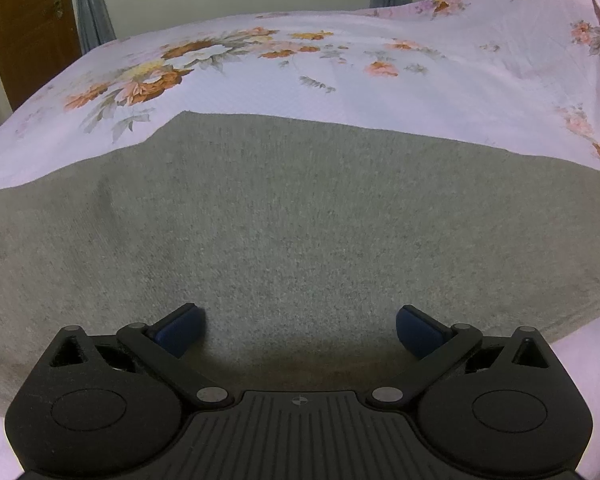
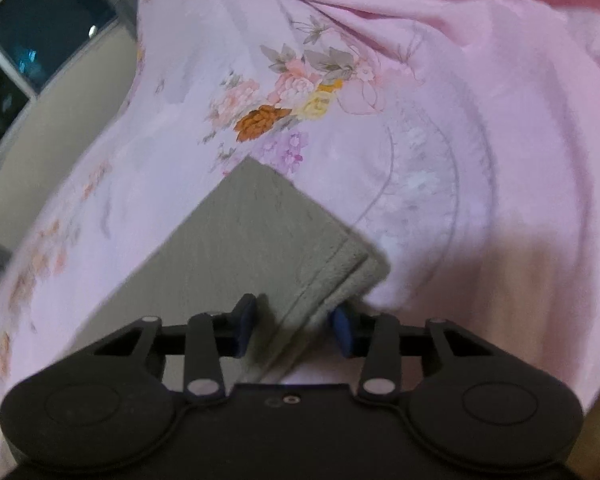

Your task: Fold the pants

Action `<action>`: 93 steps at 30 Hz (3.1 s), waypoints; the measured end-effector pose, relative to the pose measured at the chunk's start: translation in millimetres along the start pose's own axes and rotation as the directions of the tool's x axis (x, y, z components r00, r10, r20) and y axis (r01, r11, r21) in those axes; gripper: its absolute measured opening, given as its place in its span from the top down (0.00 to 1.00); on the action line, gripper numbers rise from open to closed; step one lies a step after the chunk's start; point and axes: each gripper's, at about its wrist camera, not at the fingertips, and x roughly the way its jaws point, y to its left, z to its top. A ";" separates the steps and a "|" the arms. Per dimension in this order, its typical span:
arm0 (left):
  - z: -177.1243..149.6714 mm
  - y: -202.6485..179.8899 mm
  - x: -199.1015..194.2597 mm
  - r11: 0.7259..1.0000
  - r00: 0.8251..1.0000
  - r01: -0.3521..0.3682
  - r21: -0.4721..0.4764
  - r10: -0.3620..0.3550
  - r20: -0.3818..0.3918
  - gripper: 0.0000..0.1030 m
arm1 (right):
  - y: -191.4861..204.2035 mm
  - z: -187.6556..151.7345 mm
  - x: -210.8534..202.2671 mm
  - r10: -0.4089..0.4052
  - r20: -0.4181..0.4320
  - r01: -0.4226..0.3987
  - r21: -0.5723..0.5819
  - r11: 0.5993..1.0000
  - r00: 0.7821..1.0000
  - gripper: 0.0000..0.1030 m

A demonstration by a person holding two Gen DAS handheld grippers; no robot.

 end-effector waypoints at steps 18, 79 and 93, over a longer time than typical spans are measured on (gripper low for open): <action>13.0 1.8 -6.0 1.000 1.000 -0.008 -0.010 0.007 -0.030 0.00 | 14.4 -0.6 -7.8 -0.064 0.056 0.072 -0.150 0.986 0.996 0.78; 22.3 -0.7 52.6 0.678 0.816 0.426 -0.599 -0.574 -0.068 0.56 | 136.7 -109.5 -32.2 0.300 -0.086 -0.309 -0.389 0.868 0.950 0.20; 42.1 67.6 -38.6 0.796 0.907 0.415 -0.441 -0.401 0.130 0.80 | 157.0 -101.4 -30.4 0.286 -0.039 -0.275 -0.431 0.860 0.957 0.33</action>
